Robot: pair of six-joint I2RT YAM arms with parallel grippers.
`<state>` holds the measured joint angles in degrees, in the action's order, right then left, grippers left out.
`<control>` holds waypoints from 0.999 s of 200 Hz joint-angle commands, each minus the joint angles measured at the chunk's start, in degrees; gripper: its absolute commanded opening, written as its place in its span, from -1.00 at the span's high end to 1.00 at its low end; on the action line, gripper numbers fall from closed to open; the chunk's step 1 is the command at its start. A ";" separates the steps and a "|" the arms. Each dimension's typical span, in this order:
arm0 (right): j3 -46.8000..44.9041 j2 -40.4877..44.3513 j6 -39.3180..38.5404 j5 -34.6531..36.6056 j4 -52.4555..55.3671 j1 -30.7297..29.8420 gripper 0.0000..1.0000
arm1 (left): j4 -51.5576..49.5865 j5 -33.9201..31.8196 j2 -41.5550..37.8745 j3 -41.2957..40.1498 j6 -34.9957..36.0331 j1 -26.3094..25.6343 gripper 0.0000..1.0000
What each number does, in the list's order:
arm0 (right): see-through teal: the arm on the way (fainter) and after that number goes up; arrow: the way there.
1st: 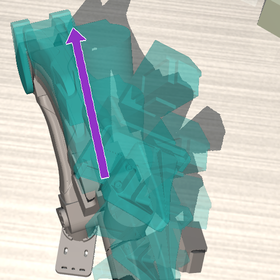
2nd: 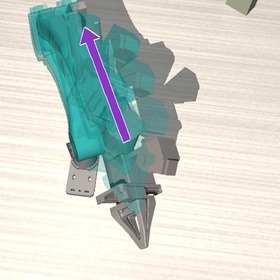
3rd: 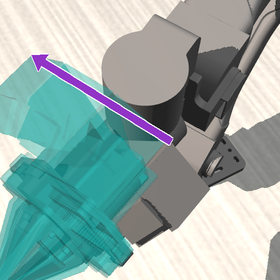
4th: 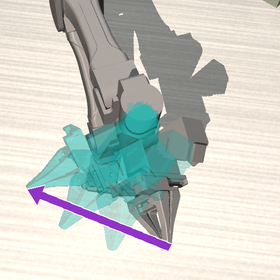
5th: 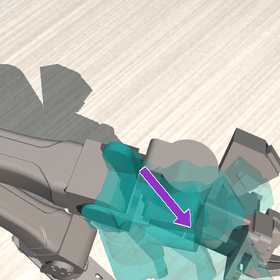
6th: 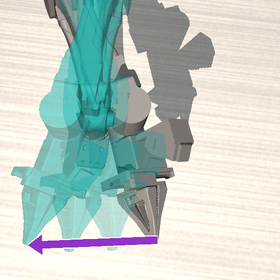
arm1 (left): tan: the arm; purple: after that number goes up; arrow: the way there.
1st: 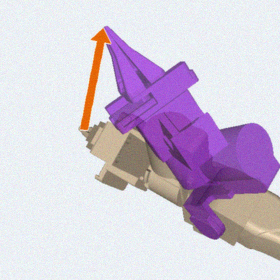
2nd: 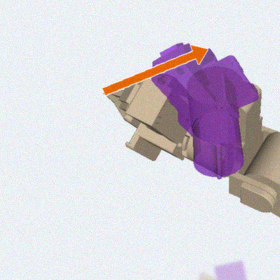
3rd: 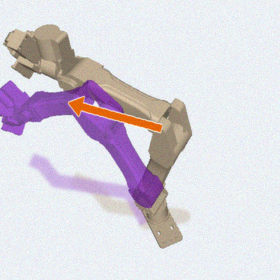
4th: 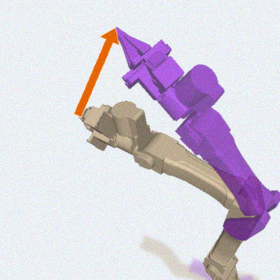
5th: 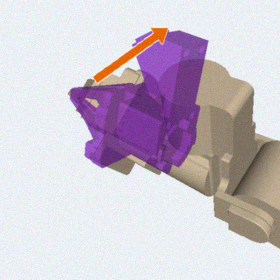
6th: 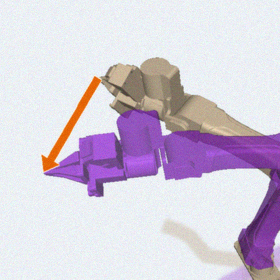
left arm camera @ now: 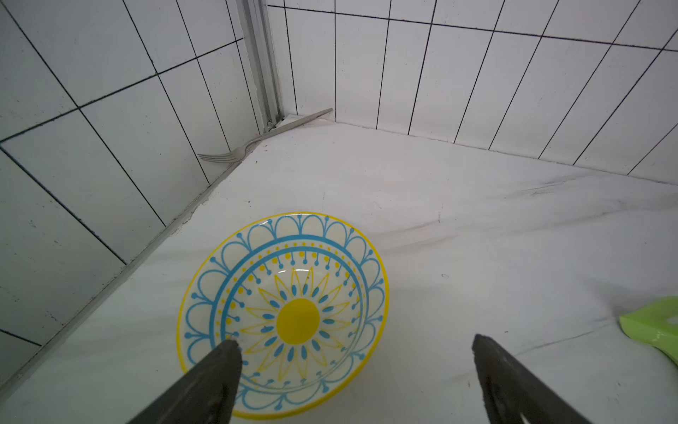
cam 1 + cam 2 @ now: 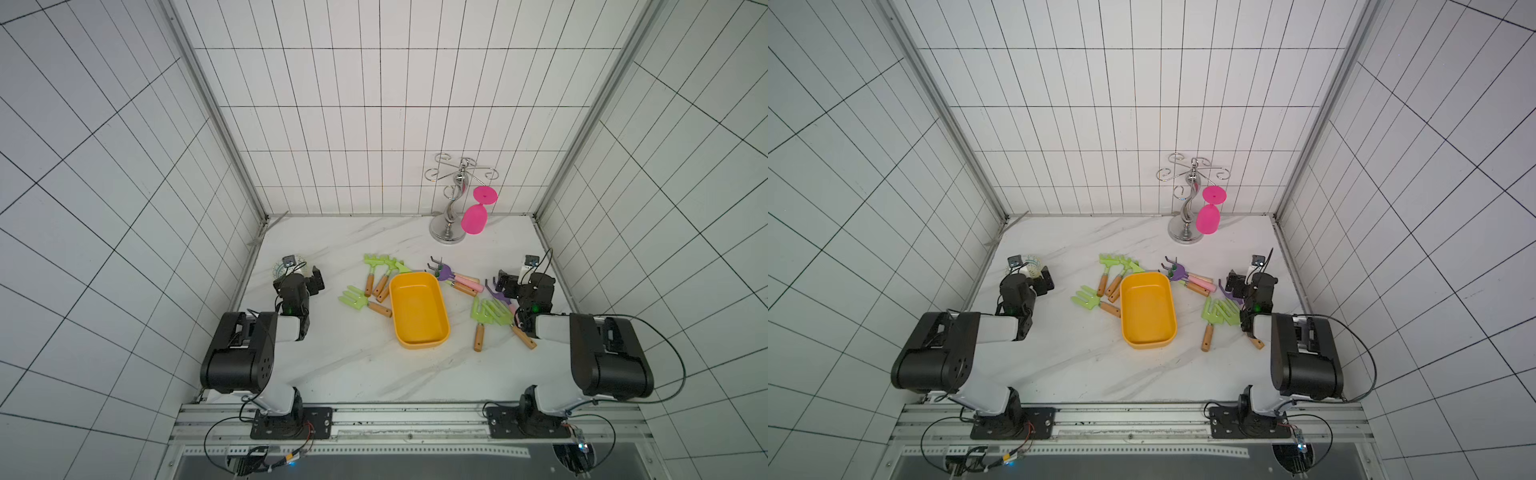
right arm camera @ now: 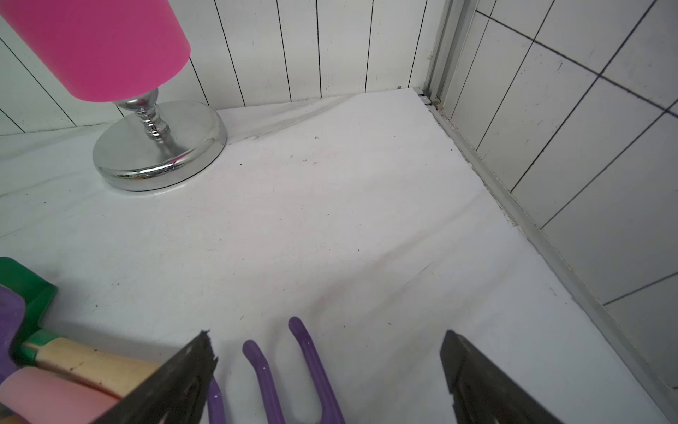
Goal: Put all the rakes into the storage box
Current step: Pick up the rake at the center of the board.
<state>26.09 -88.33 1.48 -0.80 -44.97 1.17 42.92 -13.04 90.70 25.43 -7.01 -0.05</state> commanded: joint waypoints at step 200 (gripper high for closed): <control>20.56 15.95 20.05 4.06 56.04 -0.69 -0.99 | -48.73 -7.61 -16.57 22.30 -8.60 -9.68 -0.97</control>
<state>41.43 -74.04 12.80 6.61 -10.28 1.13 17.85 -16.97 79.83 39.77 -7.84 -5.69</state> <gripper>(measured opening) 0.994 0.984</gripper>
